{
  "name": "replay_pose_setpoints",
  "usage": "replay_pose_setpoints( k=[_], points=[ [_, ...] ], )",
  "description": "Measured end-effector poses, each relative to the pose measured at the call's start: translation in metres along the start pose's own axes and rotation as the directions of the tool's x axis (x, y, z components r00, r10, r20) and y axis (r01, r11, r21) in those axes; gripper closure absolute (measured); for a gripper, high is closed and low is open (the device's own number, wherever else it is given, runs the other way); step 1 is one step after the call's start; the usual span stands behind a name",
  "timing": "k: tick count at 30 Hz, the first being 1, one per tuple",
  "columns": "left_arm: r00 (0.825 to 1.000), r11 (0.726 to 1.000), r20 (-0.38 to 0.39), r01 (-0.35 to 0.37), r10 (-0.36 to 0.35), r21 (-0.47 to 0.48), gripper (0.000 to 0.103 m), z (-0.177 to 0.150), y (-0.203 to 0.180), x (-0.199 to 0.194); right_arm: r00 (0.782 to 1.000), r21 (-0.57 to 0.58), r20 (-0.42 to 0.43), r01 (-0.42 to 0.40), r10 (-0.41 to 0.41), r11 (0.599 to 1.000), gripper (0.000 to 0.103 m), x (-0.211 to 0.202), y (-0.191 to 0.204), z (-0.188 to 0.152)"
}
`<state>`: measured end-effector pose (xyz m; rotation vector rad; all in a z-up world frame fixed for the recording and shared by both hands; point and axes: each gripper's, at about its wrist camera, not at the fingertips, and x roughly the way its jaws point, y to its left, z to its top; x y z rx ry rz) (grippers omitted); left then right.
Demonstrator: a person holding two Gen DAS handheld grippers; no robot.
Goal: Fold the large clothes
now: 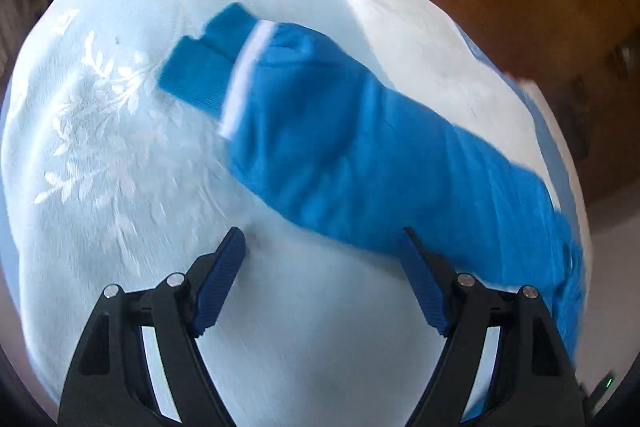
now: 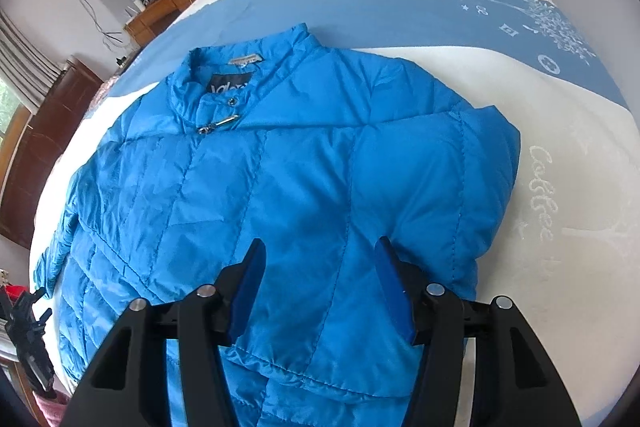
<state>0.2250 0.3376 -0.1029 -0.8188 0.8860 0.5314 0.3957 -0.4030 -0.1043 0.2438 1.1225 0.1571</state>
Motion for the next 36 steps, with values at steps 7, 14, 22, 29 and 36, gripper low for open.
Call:
replay_pose_setpoints(
  k=[7,14,22,29,36],
  points=[
    [0.997,0.995,0.054,0.057,-0.052,-0.077,0.048,0.023,0.001,0.009,1.000,-0.006,-0.006,-0.001,0.001,1.000,0.046,0.001,0.000,-0.001],
    [0.995,0.987,0.060,0.093,-0.085,-0.132,0.089,0.031,0.012,0.024,1.000,-0.042,0.001,0.031,-0.031,0.999,0.046,0.017,0.004,-0.004],
    [0.963,0.984,0.204,0.164,-0.175,0.066,0.096,0.023,-0.055,-0.035,0.999,-0.008,0.014,-0.050,0.050,0.999,0.046,-0.006,0.000,-0.004],
    [0.903,0.858,0.157,0.310,-0.401,0.409,0.096,-0.026,-0.203,-0.077,0.999,-0.016,0.030,-0.027,0.027,1.000,0.046,-0.020,0.001,-0.008],
    [0.866,0.672,-0.027,0.406,-0.499,0.620,0.096,-0.101,-0.329,-0.066,0.999,0.002,0.033,-0.028,0.028,1.000,0.046,-0.020,-0.007,-0.012]
  ],
)
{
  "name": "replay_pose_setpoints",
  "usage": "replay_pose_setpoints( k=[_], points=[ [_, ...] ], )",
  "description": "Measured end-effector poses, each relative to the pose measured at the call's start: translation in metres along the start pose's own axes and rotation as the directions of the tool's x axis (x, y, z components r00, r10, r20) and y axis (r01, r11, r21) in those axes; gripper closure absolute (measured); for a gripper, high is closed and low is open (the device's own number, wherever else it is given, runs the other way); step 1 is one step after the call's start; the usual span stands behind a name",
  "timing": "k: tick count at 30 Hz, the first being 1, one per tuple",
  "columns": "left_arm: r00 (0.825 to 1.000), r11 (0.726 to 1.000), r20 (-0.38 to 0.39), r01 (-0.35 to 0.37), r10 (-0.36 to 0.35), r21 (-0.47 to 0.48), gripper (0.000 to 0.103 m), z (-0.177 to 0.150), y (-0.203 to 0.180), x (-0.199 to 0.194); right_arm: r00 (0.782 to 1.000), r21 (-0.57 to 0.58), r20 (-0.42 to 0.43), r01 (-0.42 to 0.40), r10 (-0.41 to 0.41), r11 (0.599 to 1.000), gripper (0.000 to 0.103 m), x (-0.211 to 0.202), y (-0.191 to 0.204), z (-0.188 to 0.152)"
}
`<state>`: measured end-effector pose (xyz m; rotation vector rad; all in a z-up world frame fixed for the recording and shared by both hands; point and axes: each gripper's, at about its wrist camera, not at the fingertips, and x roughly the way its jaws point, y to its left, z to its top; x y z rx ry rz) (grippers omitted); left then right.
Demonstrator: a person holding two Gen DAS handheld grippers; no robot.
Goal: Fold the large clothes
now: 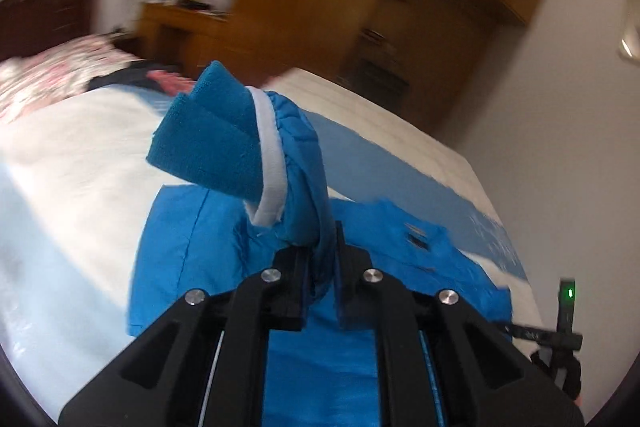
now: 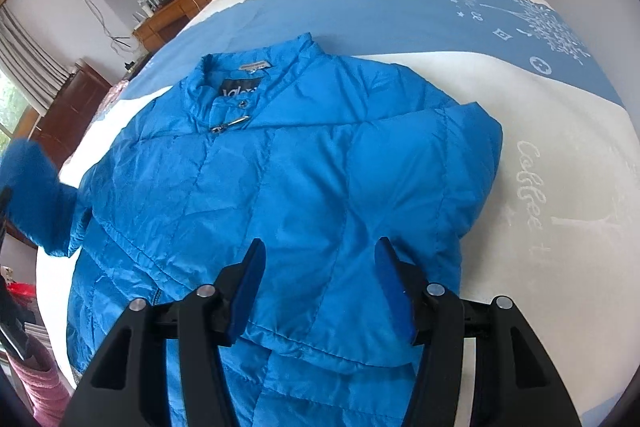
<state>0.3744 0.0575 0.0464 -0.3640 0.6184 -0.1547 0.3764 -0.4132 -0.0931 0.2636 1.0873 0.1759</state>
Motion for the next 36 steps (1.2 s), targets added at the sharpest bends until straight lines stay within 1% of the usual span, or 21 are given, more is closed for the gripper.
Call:
replay_pose_setpoints(
  k=[2,6,9,10,13,14,15,16,17,18,19,21,24,25,26,28,29,30,31,33,36],
  points=[
    [0.999,0.998,-0.040,0.039,-0.037,0.053,0.096,-0.003,-0.031,0.026,1.000,0.005,-0.001,-0.006,0.006,1.000,0.046,0.001,-0.002,-0.001],
    [0.989,0.988,-0.134,0.086,-0.068,0.128,0.096,-0.021,-0.073,0.076,1.000,0.003,-0.003,-0.009,0.009,1.000,0.046,0.003,-0.004,-0.002],
    [0.972,0.972,-0.221,0.124,-0.078,0.199,0.096,-0.046,-0.103,0.114,1.000,0.006,-0.004,-0.012,0.012,1.000,0.046,0.003,-0.005,-0.002],
    [0.967,0.966,-0.242,0.130,-0.074,0.224,0.096,-0.053,-0.105,0.122,1.000,0.005,-0.004,-0.013,0.013,1.000,0.046,0.003,-0.005,-0.003],
    [0.938,0.946,-0.343,0.161,-0.059,0.280,0.095,-0.082,-0.119,0.147,1.000,0.006,-0.004,-0.015,0.015,1.000,0.046,0.004,-0.006,-0.004],
    [0.928,0.941,-0.370,0.170,-0.052,0.293,0.094,-0.100,-0.119,0.142,1.000,0.005,-0.004,-0.014,0.014,1.000,0.046,0.005,-0.006,-0.004],
    [0.921,0.934,-0.388,0.168,-0.034,0.317,0.091,-0.108,-0.122,0.148,1.000,0.005,-0.005,-0.015,0.015,1.000,0.046,0.005,-0.006,-0.004],
    [0.920,0.927,-0.392,0.170,-0.027,0.334,0.090,-0.115,-0.119,0.141,1.000,0.005,-0.007,-0.017,0.017,1.000,0.046,0.006,-0.006,-0.004],
    [0.920,0.919,-0.392,0.174,-0.023,0.355,0.084,-0.119,-0.121,0.139,1.000,0.004,-0.009,-0.017,0.017,1.000,0.046,0.006,-0.006,-0.004],
    [0.917,0.911,-0.398,0.192,-0.033,0.366,0.073,-0.123,-0.121,0.132,1.000,0.003,-0.009,-0.017,0.017,1.000,0.046,0.007,-0.006,-0.004],
    [0.912,0.905,-0.407,0.219,-0.057,0.364,0.067,-0.123,-0.122,0.128,1.000,0.003,-0.010,-0.017,0.017,1.000,0.046,0.008,-0.006,-0.004],
    [0.900,0.890,-0.418,0.286,-0.123,0.356,0.052,-0.121,-0.123,0.108,1.000,0.005,-0.009,-0.014,0.014,1.000,0.046,0.008,-0.005,-0.004],
    [0.885,0.870,-0.410,0.367,-0.218,0.329,0.046,-0.113,-0.110,0.068,1.000,0.000,-0.004,-0.019,0.019,1.000,0.045,0.005,-0.002,-0.002],
    [0.892,0.872,-0.396,0.361,-0.220,0.330,0.046,-0.112,-0.106,0.061,1.000,0.003,-0.003,-0.027,0.027,1.000,0.045,0.004,-0.001,-0.001],
    [0.906,0.879,-0.370,0.338,-0.207,0.337,0.046,-0.107,-0.098,0.053,0.999,0.006,-0.002,-0.048,0.048,0.999,0.045,0.002,0.002,0.001],
    [0.935,0.904,-0.319,0.265,-0.155,0.336,0.045,-0.097,-0.081,0.048,0.996,0.001,-0.006,-0.084,0.084,0.996,0.045,0.001,0.009,0.006],
    [0.953,0.927,-0.290,0.187,-0.090,0.326,0.045,-0.088,-0.068,0.050,0.995,-0.002,-0.013,-0.104,0.104,0.995,0.045,0.002,0.016,0.010],
    [0.964,0.946,-0.265,0.098,-0.013,0.309,0.045,-0.079,-0.054,0.054,0.993,-0.004,-0.018,-0.120,0.120,0.993,0.045,0.002,0.020,0.013],
    [0.964,0.954,-0.264,0.058,0.023,0.293,0.045,-0.070,-0.048,0.059,0.988,-0.010,-0.029,-0.150,0.150,0.989,0.045,0.005,0.028,0.018],
    [0.955,0.969,-0.290,0.009,0.065,0.247,0.045,-0.063,-0.030,0.077,0.981,-0.009,-0.049,-0.188,0.188,0.982,0.045,0.014,0.041,0.027],
    [0.934,0.981,-0.348,-0.010,0.079,0.196,0.046,-0.062,-0.012,0.096,0.975,0.031,-0.121,-0.187,0.189,0.982,0.045,0.040,0.050,0.041]
  ],
)
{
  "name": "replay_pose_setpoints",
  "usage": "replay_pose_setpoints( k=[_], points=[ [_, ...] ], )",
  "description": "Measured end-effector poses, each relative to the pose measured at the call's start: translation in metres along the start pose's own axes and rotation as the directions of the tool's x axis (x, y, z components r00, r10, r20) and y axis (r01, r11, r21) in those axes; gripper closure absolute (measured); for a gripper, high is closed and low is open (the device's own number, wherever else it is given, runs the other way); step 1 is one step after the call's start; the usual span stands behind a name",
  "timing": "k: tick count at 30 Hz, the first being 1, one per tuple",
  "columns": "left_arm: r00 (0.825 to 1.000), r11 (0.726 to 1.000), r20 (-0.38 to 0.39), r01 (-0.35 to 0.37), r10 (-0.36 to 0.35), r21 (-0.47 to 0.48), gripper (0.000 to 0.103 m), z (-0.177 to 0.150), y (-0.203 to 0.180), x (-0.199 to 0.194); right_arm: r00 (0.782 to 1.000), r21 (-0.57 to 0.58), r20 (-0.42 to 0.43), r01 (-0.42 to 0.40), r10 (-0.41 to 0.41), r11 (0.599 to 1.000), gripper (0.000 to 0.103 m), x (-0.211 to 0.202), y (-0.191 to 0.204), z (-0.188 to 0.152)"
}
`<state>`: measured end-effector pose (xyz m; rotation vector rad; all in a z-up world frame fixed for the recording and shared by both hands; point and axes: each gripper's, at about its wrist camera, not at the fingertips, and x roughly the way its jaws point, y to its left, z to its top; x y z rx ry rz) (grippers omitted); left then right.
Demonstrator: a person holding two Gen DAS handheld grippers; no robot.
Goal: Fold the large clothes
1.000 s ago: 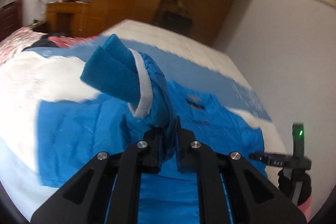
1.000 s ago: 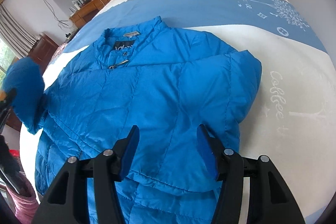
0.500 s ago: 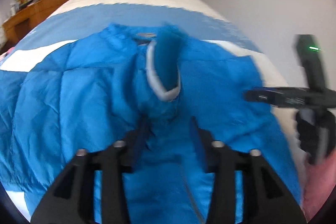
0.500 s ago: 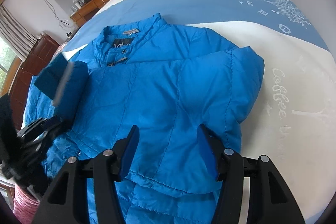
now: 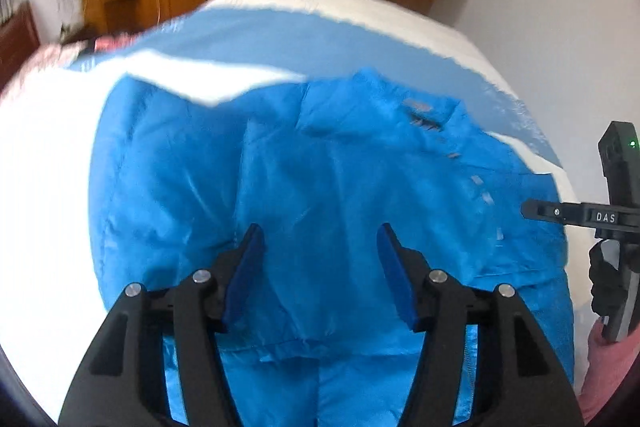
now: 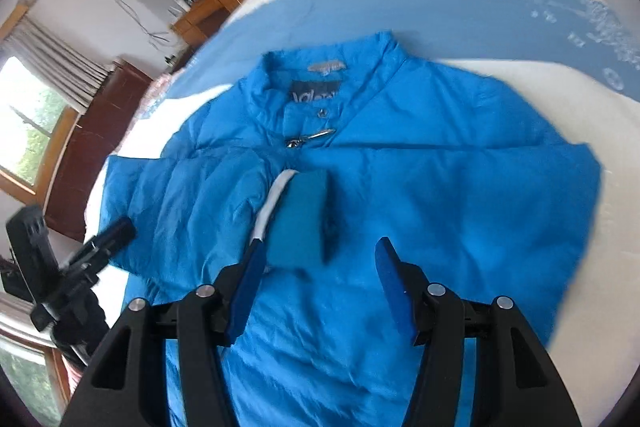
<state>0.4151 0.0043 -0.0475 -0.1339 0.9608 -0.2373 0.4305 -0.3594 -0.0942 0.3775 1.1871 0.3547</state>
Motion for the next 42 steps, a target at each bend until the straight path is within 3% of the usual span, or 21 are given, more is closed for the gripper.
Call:
replay_pose_setpoints(
  k=[3,7,9,14,17,23,29,34,36,38,40,42],
  points=[
    [1.000,1.000,-0.017,0.005,-0.006,-0.021,0.046,-0.003,0.011,0.009,0.997,0.041,-0.066,-0.047,0.049,0.998,0.048,0.024,-0.001,0.007],
    [1.000,1.000,-0.004,0.011,-0.011,-0.021,0.045,-0.003,0.006,0.010,0.992,0.035,-0.069,-0.108,0.110,0.994,0.086,0.031,0.001,0.008],
    [0.999,0.999,0.015,0.035,-0.035,-0.032,0.044,-0.001,0.006,-0.001,0.990,0.020,-0.050,-0.134,0.135,0.991,0.087,0.022,0.001,0.007],
    [0.997,0.999,0.076,0.033,-0.032,-0.021,0.043,0.007,0.002,-0.020,0.994,-0.007,0.091,-0.054,0.055,0.999,0.088,-0.033,-0.009,-0.004],
    [0.996,0.999,0.086,0.018,-0.016,-0.031,0.043,0.013,0.006,-0.021,0.989,0.033,0.148,0.009,-0.014,0.999,0.088,-0.069,-0.033,-0.015],
    [0.999,0.999,0.020,-0.047,0.047,0.001,0.043,0.017,0.007,0.013,0.990,0.078,0.132,0.050,-0.060,0.996,0.088,-0.080,-0.066,-0.038],
    [0.991,0.989,-0.030,-0.130,0.133,0.075,0.042,0.007,0.007,0.046,0.993,0.115,0.079,0.074,-0.084,0.991,0.087,-0.039,-0.088,-0.037],
    [0.992,0.992,-0.056,-0.111,0.114,0.058,0.043,0.012,0.015,0.042,0.990,0.086,0.089,0.104,-0.111,0.991,0.082,-0.042,-0.080,-0.037],
    [0.993,0.994,-0.054,-0.101,0.103,0.033,0.044,0.016,0.016,0.031,0.978,0.061,0.129,0.157,-0.164,0.986,0.077,-0.058,-0.069,-0.040],
    [0.997,0.996,-0.020,-0.080,0.080,0.028,0.044,0.020,0.012,0.019,0.953,0.038,0.213,0.213,-0.216,0.976,0.069,-0.084,-0.055,-0.041],
    [0.998,0.997,0.013,-0.067,0.066,0.049,0.044,0.026,-0.002,0.009,0.948,0.017,0.248,0.203,-0.201,0.979,0.068,-0.098,-0.042,-0.038],
    [0.999,0.996,0.006,-0.053,0.052,0.079,0.044,0.031,-0.019,0.012,0.963,-0.020,0.225,0.159,-0.150,0.987,0.068,-0.094,-0.025,-0.031]
  ],
)
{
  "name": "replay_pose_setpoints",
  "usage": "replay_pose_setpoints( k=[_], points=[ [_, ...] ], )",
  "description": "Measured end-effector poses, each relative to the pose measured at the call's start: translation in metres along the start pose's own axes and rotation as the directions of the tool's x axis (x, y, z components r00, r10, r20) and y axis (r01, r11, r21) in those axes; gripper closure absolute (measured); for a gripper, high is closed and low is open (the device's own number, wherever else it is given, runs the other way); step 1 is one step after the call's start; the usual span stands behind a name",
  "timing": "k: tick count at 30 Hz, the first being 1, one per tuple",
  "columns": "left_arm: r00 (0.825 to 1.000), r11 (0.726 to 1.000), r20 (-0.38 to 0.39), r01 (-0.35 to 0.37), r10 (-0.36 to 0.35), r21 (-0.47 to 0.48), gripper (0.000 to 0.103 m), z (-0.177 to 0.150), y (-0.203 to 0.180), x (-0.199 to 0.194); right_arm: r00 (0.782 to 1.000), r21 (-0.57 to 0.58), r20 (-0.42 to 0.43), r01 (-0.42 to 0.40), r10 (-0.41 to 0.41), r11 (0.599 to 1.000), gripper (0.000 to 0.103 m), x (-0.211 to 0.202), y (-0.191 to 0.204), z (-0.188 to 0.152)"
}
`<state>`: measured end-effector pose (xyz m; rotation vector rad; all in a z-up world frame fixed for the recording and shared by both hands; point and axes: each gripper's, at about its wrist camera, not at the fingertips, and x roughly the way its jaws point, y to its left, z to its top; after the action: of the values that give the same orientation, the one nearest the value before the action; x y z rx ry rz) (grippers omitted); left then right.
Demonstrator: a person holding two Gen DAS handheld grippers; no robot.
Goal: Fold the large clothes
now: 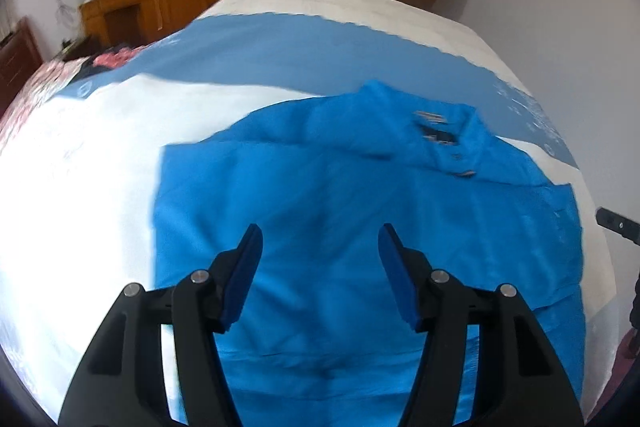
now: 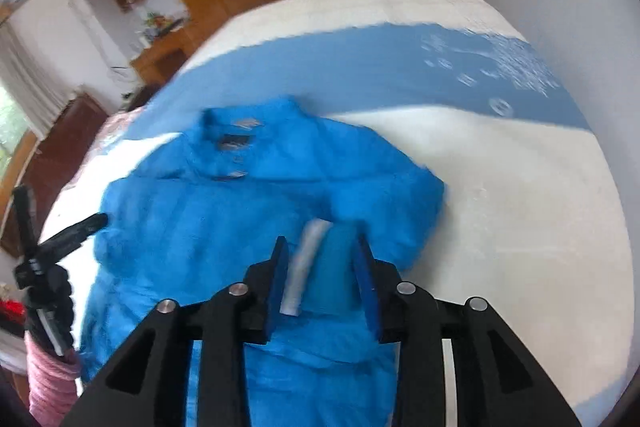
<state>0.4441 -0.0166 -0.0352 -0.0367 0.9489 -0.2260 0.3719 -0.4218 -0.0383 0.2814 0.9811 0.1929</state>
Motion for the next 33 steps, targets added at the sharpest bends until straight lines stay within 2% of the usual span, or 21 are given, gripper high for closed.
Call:
replay_pose_setpoints(
  k=[2,4,9,13,19,21,23,24,27,29,31,33],
  points=[
    [1.000,0.999,-0.026,0.013,-0.012,0.033,0.044,0.005,-0.018,0.010,0.999,-0.019,-0.042,-0.014,0.013,1.000,0.068,0.013,0.013,0.003],
    [0.998,0.999,-0.062,0.015,-0.011,0.050,0.044,0.008,-0.029,0.025,0.997,-0.034,-0.070,0.024,-0.026,0.999,0.068,0.034,0.021,0.006],
    [0.994,0.996,-0.106,-0.006,0.016,0.087,0.042,0.002,-0.034,0.058,0.988,-0.009,-0.141,0.058,-0.059,0.998,0.070,0.070,0.011,-0.006],
    [0.993,0.996,-0.116,0.015,-0.005,0.088,0.042,-0.004,-0.030,0.062,0.991,0.011,-0.134,0.021,-0.019,1.000,0.070,0.081,0.004,-0.017],
    [0.994,0.996,-0.113,-0.002,0.013,0.092,0.042,-0.003,-0.031,0.064,0.993,-0.002,-0.110,0.048,-0.048,0.999,0.070,0.077,0.010,-0.018],
    [0.992,0.997,-0.122,0.015,-0.005,0.076,0.042,-0.004,-0.027,0.050,0.996,0.015,-0.082,0.015,-0.014,1.000,0.068,0.062,0.010,-0.018],
    [0.991,0.997,-0.122,0.058,-0.052,0.043,0.041,-0.007,-0.018,0.032,0.998,0.017,-0.035,-0.056,0.056,0.998,0.063,0.035,0.009,-0.025],
    [0.992,0.997,-0.110,0.067,-0.063,0.035,0.039,-0.011,-0.012,0.018,0.998,0.011,-0.018,-0.059,0.060,0.998,0.061,0.026,0.009,-0.028],
    [0.998,0.998,-0.053,0.025,-0.022,0.053,0.037,-0.028,0.004,-0.022,0.999,0.000,0.012,-0.049,0.049,0.999,0.056,-0.004,0.007,-0.047],
    [1.000,0.998,-0.028,0.001,0.001,0.069,0.033,-0.042,0.015,-0.044,0.998,0.007,-0.001,-0.063,0.063,0.998,0.056,-0.016,0.004,-0.062],
    [0.998,0.995,-0.002,-0.061,0.061,0.079,0.032,-0.061,0.025,-0.067,0.997,0.008,-0.017,-0.077,0.077,0.997,0.055,-0.030,0.004,-0.086],
    [0.996,0.993,0.015,-0.088,0.087,0.083,0.026,-0.080,0.035,-0.084,0.997,-0.004,-0.027,-0.075,0.075,0.997,0.052,-0.040,0.006,-0.106]
  ],
)
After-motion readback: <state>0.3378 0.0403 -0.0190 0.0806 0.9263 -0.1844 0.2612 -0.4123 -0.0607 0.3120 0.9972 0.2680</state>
